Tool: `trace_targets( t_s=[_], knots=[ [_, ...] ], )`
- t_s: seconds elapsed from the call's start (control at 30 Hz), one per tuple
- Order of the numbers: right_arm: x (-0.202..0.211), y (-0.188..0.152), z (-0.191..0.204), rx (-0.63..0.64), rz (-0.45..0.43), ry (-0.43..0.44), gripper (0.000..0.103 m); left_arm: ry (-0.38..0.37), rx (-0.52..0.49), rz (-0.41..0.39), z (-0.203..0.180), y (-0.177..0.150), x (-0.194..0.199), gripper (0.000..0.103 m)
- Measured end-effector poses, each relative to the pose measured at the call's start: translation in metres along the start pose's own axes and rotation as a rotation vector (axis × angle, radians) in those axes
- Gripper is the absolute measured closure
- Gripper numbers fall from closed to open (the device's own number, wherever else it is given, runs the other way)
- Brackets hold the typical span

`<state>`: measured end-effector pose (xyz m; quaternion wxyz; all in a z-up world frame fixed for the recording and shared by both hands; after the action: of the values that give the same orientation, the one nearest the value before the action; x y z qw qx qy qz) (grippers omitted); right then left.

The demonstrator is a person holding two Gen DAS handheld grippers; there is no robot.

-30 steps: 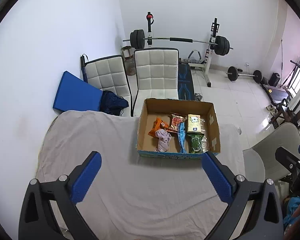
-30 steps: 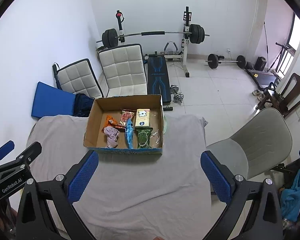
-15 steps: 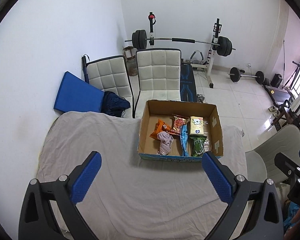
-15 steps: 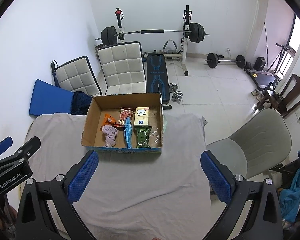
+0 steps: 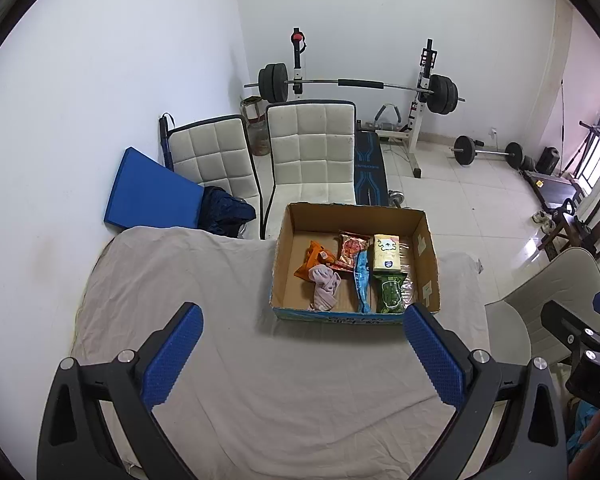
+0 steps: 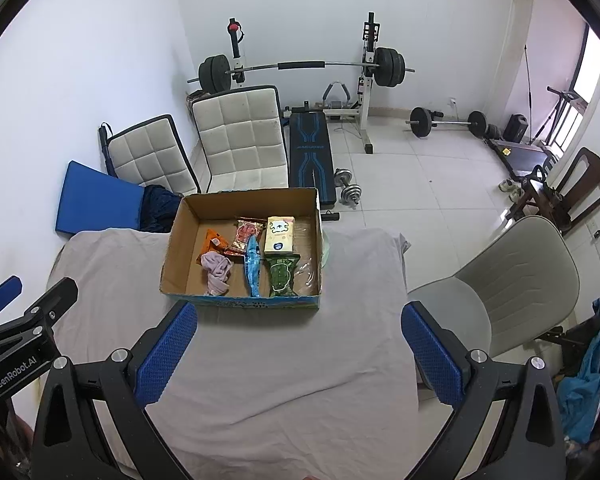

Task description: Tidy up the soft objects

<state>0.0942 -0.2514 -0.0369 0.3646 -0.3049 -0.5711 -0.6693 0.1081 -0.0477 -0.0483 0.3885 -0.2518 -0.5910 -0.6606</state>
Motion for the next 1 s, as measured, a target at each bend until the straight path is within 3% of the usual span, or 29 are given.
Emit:
trace_targets(
  t_s=[1.0],
  knots=[
    [0.0002,-0.0059,0.0015,-0.010,-0.002,-0.007,0.000,-0.016,-0.007,0.003,-0.0047,-0.0048,0.0050,0.000]
  ],
)
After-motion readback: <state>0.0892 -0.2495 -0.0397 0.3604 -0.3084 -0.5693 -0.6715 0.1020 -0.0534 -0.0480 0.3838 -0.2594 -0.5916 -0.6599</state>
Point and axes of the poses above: each gripper's, at about its wrist camera, not at the fingertips, and x roughly against the way its jaws point, z to its left, y to its top, the point moved 9 cm from there along -x, roughly the way its jaws point, and after that the axes turned 9 degrees about y, right-handed, at the moved point
